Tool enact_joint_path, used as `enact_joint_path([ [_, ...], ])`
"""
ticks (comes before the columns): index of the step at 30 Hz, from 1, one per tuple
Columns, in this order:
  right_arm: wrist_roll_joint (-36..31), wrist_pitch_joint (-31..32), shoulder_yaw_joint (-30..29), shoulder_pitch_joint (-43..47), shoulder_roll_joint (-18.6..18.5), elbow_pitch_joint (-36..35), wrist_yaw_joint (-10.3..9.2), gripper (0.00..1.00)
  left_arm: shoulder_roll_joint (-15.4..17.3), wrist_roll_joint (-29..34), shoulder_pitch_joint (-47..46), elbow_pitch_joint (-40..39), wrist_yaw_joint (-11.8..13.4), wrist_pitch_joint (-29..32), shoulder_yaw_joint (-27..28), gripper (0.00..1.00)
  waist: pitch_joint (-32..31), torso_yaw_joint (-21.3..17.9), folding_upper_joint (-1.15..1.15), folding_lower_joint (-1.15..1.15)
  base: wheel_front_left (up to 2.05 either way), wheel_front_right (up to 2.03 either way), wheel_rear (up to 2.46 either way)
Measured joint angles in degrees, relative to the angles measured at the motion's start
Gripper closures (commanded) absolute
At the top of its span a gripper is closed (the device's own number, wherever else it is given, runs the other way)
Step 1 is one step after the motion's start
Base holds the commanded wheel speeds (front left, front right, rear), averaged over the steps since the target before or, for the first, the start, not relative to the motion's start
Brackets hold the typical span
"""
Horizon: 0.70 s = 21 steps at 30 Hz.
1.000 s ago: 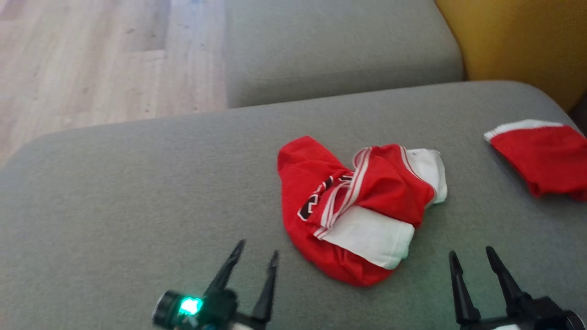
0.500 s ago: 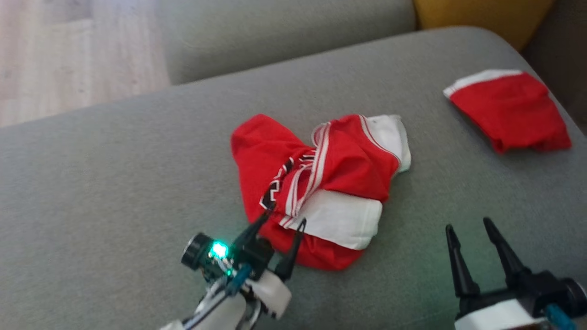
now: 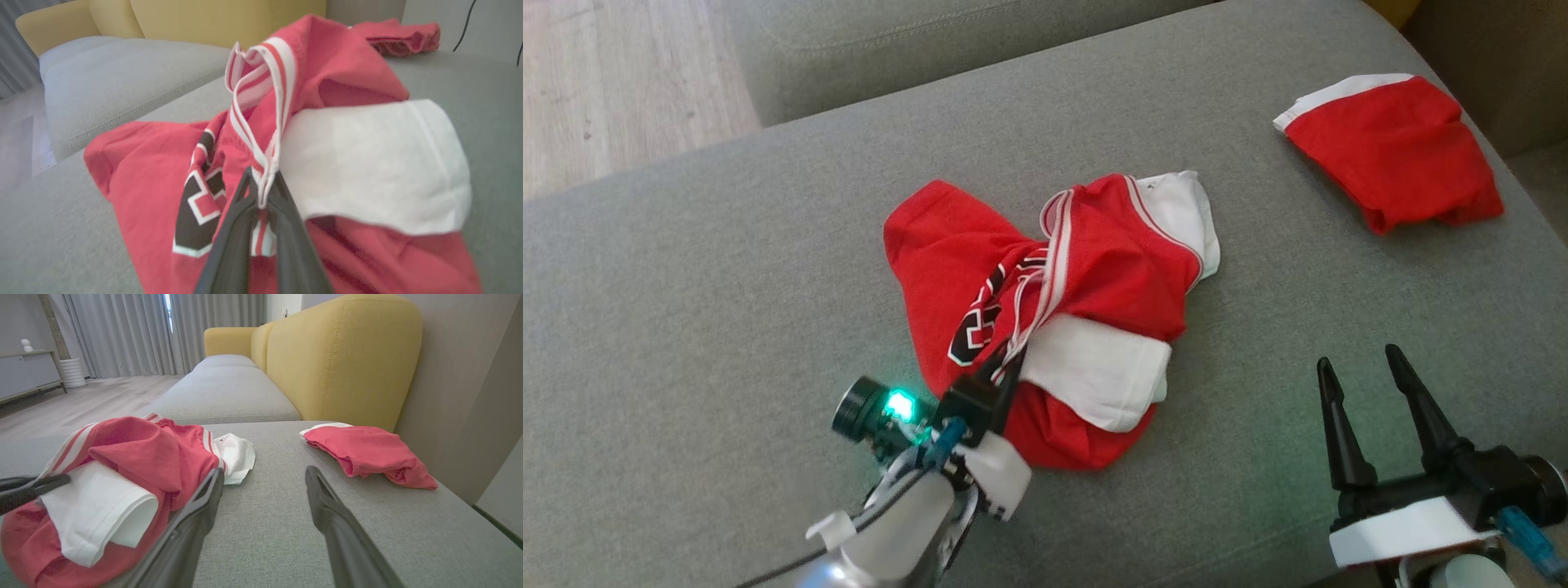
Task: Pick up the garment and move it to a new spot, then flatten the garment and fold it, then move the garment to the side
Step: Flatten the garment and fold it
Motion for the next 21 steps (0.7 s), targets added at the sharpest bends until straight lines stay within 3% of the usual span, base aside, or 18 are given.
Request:
enact_joint_path([
  [6,-0.01,0.0,0.12,0.02,0.1,0.07,0.0,0.0,-0.01,-3.05,-2.4,-5.87,-3.92,-0.07,-1.55,1.0,-1.27,-0.27,0.0,-0.01,0.0,0.0,0.0],
  [13,-0.03,0.0,1.18,0.21,0.8,0.42,0.0,0.0,-0.13,-6.66,-17.36,-9.75,-9.2,-0.08,-2.75,1.0,-4.5,-0.83,0.0,-0.01,0.0,0.0,0.0],
  [18,-0.04,0.0,1.75,0.43,1.31,0.68,0.0,0.0,-0.54,-8.36,-28.49,-9.44,-10.07,-0.2,-0.75,1.0,-6.08,-1.41,0.0,-0.01,0.0,0.0,0.0],
  [21,-0.04,0.0,1.51,0.66,1.48,0.67,0.0,0.0,-1.11,-8.88,-36.35,-9.32,-9.27,-0.44,3.92,1.0,-7.02,-1.54,0.0,-0.01,0.0,0.0,0.0],
])
